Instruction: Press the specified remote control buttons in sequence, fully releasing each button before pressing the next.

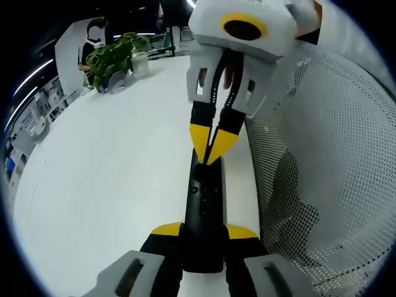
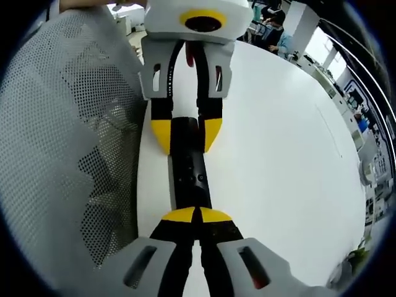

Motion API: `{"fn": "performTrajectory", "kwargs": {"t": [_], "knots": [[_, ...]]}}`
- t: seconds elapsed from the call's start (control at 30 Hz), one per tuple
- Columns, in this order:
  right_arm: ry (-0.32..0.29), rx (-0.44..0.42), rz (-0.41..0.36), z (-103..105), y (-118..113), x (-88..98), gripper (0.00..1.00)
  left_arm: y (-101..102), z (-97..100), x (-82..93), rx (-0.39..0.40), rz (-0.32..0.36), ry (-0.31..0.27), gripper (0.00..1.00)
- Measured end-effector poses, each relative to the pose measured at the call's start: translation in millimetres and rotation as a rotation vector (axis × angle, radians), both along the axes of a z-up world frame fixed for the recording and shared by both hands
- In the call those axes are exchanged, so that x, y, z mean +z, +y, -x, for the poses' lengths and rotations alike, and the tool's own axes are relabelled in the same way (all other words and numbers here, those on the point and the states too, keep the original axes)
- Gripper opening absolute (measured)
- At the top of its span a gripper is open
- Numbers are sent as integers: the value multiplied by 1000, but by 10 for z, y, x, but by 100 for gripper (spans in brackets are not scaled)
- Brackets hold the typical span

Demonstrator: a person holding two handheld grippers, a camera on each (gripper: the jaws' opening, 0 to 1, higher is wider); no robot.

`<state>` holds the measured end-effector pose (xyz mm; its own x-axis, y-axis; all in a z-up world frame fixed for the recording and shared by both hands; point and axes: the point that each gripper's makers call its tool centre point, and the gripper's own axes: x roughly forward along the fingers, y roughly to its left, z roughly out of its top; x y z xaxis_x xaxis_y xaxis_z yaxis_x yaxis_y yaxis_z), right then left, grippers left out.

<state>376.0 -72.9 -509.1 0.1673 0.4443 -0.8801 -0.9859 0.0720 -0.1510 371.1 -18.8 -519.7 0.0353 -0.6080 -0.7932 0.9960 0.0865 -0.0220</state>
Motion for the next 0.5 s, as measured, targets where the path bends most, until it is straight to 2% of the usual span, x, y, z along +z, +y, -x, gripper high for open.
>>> {"fn": "performTrajectory", "kwargs": {"t": [0.17,0.23,0.37,0.4,0.47,0.5], "knots": [[-20,10,-34,30,82,10,0,0,6,11,8,4,5,24],[-77,75,-13,37,131,11,0,-2,8,16,16,6,9,24],[-122,133,-2,74,212,11,0,-3,4,14,16,8,11,24],[-130,171,-9,101,250,17,0,-3,3,12,16,8,11,24],[-110,216,-11,197,298,-9,0,-4,0,10,17,8,13,24],[-160,266,10,198,326,2,0,-6,0,10,16,9,12,24]]}}
